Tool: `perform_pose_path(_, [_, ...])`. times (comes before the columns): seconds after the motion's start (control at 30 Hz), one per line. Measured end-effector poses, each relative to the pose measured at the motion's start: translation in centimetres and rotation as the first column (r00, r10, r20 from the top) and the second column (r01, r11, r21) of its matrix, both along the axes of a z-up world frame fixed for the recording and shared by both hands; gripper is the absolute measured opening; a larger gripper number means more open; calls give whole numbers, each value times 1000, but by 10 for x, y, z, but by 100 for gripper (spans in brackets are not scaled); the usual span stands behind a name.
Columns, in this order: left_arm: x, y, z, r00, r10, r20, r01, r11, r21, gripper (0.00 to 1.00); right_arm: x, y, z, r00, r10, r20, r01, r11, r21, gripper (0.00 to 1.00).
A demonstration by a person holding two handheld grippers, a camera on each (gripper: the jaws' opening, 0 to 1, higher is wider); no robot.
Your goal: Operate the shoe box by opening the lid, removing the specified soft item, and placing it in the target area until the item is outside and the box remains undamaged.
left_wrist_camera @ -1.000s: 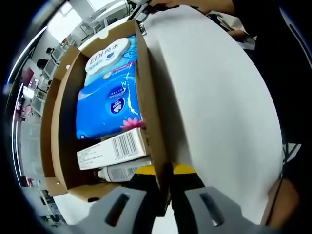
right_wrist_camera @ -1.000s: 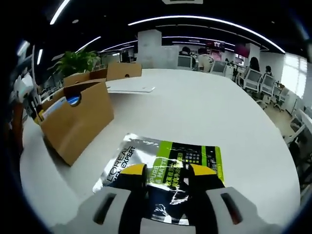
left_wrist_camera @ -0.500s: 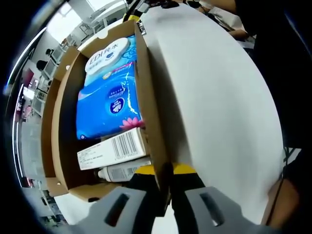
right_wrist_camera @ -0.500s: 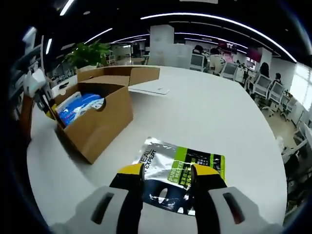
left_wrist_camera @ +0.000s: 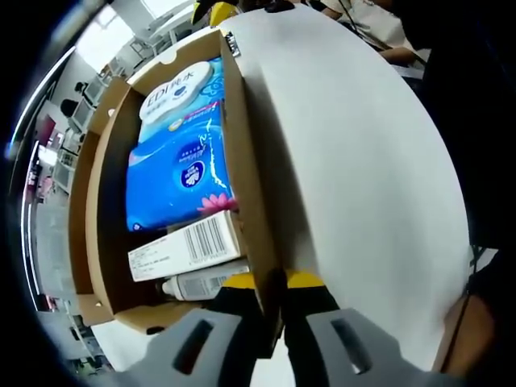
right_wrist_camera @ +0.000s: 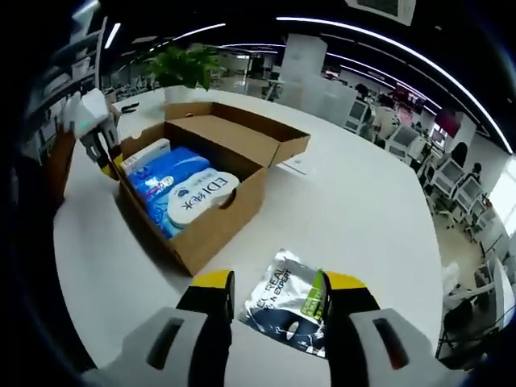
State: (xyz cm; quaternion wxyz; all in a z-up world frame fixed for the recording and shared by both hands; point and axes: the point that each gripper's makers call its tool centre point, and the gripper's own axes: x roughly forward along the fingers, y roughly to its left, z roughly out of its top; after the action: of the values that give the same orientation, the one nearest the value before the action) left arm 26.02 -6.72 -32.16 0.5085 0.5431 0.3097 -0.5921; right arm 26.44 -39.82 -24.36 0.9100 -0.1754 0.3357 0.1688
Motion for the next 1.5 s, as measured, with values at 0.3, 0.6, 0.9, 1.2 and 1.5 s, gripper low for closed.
perform_pose_path(0.3, [0, 0, 0, 1000, 3, 1, -3, 1000, 1, 6, 8, 41, 29, 995, 102, -5, -102, 992, -78, 45])
perform_pose_path(0.6, [0, -1, 0, 1000, -2, 1, 2, 1000, -4, 6, 20, 82, 38, 986, 166, -15, -167, 981, -98, 45])
perform_pose_path(0.9, [1, 0, 1, 1000, -6, 4, 6, 1000, -7, 6, 20, 110, 20, 983, 145, -109, -149, 988, -37, 47])
perform_pose_path(1.2, [-1, 0, 1, 1000, -12, 7, 12, 1000, -10, 6, 26, 131, -4, 972, 136, -194, -140, 990, -10, 50])
perform_pose_path(1.5, [-6, 2, -1, 1000, -15, 9, 15, 1000, -11, 6, 42, 141, -32, 952, 28, -304, -12, 998, 56, 56])
